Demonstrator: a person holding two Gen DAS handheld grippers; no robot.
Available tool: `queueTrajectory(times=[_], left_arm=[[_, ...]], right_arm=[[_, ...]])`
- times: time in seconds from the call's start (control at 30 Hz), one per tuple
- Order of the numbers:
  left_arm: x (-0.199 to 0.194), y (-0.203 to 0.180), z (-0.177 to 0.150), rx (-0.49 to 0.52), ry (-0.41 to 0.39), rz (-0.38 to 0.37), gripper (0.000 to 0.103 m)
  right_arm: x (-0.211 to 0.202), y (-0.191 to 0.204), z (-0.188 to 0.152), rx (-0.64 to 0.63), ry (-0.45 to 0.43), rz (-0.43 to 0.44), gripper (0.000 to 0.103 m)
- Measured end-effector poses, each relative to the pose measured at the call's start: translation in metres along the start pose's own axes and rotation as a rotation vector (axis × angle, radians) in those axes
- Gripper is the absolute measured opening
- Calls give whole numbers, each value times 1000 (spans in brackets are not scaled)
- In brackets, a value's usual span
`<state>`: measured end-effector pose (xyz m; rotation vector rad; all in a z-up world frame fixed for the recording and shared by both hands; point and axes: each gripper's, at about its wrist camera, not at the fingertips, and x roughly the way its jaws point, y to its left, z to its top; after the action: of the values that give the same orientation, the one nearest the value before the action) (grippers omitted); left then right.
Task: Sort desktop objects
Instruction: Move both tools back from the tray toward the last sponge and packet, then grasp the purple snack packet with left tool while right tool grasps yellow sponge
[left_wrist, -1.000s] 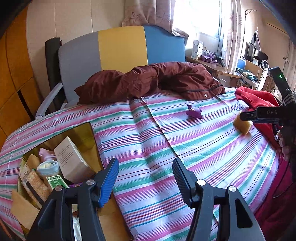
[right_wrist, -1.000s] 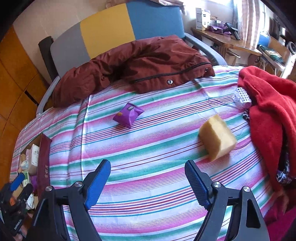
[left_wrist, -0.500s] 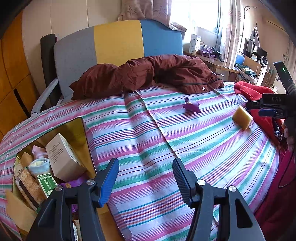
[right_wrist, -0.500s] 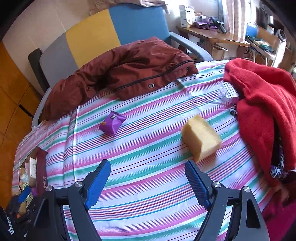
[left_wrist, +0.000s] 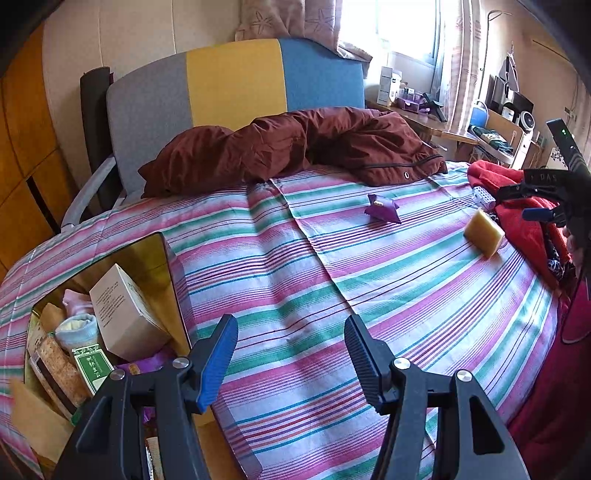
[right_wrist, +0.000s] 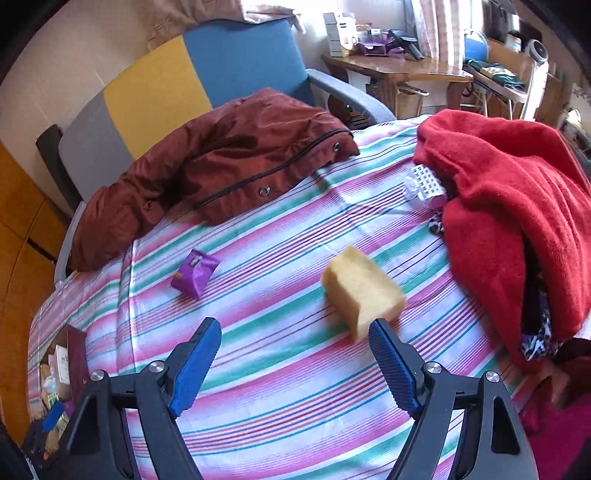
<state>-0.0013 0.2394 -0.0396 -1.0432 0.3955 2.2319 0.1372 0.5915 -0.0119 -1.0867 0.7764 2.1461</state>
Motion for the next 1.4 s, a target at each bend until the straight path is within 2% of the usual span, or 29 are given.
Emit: queueTrajectory(times=[0.2,0.47,0.53,0.93,1.1,1.37,1.4], left_arm=[[2,-1,0,5,6,9,61],[8,-6,5,13,11,6,61],[10,-8,7,15,14,-2,61],[31,-21,12,17,63,-69,61],[44,-29,23,2,99,-133,61],[73,-47,46,3,140,-171,61],[77,-49,50,3,142,-175,61]], right_arm=[[15,-24,14,101,-37,24,84],[28,-50,10,229,-30,24,86],[30,-53,9,245,-24,16,91],[39,-71,9,335,0,7,96],[50,-66,12,293,24,-40,96],[73,-37,13,65,45,-188,96],[77,-34,12,38,59,-194,92]])
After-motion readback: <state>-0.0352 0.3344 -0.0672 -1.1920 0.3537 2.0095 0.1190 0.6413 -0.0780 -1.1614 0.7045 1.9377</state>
